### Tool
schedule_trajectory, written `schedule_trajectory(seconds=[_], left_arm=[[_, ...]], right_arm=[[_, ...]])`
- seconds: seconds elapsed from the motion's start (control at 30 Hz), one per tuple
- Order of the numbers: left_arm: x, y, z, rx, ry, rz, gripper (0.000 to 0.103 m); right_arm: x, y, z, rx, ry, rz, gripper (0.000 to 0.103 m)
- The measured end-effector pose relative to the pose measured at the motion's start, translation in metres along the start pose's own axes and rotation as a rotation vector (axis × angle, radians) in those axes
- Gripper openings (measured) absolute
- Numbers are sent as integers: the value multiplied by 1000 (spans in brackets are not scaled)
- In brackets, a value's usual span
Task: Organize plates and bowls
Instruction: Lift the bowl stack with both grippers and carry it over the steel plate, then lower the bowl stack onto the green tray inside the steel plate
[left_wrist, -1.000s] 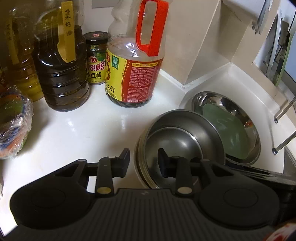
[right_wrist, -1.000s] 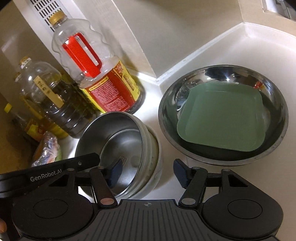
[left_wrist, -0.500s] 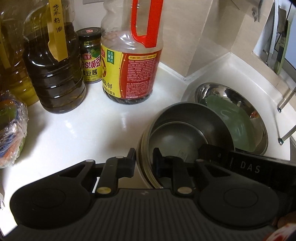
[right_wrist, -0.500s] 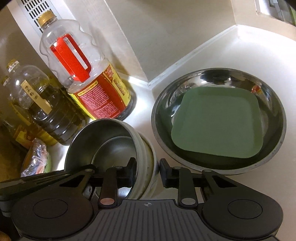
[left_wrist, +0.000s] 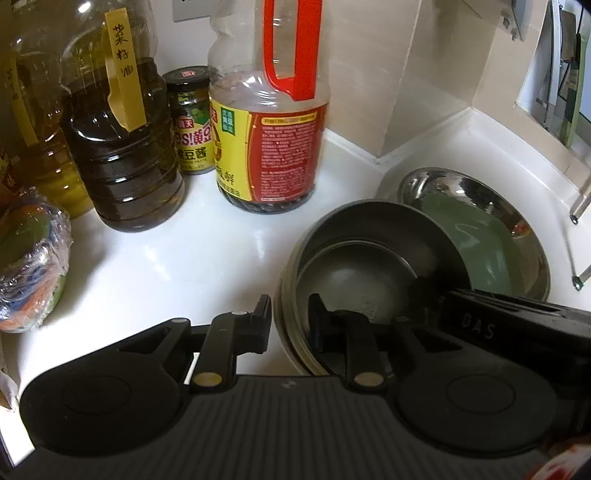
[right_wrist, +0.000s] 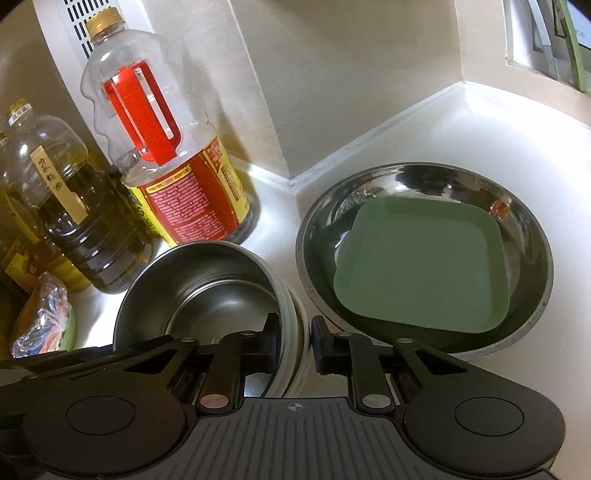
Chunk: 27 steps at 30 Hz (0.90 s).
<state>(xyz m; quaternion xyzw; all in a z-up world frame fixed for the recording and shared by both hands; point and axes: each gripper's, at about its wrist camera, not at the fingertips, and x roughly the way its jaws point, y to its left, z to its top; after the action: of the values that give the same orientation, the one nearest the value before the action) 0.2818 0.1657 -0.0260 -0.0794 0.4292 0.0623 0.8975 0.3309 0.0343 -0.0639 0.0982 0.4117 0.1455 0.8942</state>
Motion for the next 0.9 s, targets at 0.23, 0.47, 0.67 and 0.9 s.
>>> schedule_trajectory(seconds=[0.23, 0.47, 0.67, 0.9], left_arm=[[0, 3, -3, -22, -34, -33, 18], [-1, 2, -4, -19, -44, -39, 18], [-6, 2, -6, -37, -50, -52, 19], [-23, 1, -2, -38, -93, -42, 18]], right_arm=[[1, -8, 1, 66, 0, 32, 20], [0, -15, 0, 88, -13, 73, 20], [-6, -16, -2, 77, -39, 87, 19], [-18, -13, 1, 59, -76, 111, 18]])
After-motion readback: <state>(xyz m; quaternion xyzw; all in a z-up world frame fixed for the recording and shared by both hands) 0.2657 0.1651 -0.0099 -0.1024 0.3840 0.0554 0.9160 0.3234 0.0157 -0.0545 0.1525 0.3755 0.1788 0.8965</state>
